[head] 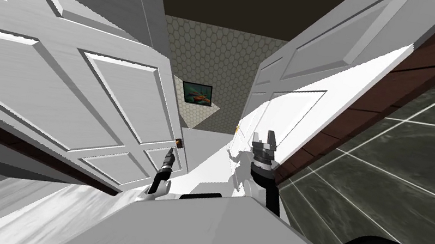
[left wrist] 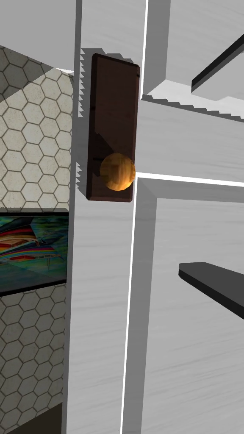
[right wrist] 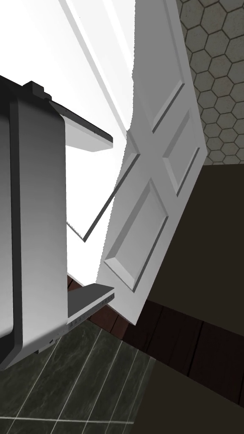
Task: Push the door open
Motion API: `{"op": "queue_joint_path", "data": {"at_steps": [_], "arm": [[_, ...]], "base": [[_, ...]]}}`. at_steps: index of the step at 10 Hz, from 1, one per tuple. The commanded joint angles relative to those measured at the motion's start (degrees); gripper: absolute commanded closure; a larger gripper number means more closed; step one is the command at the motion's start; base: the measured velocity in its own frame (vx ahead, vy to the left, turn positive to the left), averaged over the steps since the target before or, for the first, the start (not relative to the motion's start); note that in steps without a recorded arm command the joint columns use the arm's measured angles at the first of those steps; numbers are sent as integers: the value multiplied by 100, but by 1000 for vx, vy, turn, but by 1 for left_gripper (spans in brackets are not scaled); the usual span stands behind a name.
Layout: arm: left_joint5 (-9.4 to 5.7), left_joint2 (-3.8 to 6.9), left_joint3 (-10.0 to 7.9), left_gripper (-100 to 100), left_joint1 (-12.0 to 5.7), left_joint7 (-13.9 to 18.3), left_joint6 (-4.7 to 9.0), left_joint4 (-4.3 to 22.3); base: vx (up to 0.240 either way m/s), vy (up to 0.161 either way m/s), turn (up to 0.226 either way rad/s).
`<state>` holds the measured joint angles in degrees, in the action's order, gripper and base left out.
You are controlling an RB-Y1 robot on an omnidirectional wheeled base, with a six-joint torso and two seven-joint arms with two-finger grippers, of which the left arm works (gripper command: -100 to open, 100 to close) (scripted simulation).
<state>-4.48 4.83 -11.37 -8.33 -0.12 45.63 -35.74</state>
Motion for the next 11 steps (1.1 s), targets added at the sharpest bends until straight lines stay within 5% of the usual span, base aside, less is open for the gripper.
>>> {"op": "queue_joint_path", "data": {"at_steps": [1,8,9,11], "arm": [[-8,6,-17,-100,11,-9,27,0],[-34,-10,-75,-100,39,-33,127,43],[-34,-10,-75,100,39,-33,127,43],[-34,-10,-75,100,39,-33,127,43]], "base": [[210,57,-28],[182,44,-23],[-17,-5,-9],[-24,-3,-6]]}}
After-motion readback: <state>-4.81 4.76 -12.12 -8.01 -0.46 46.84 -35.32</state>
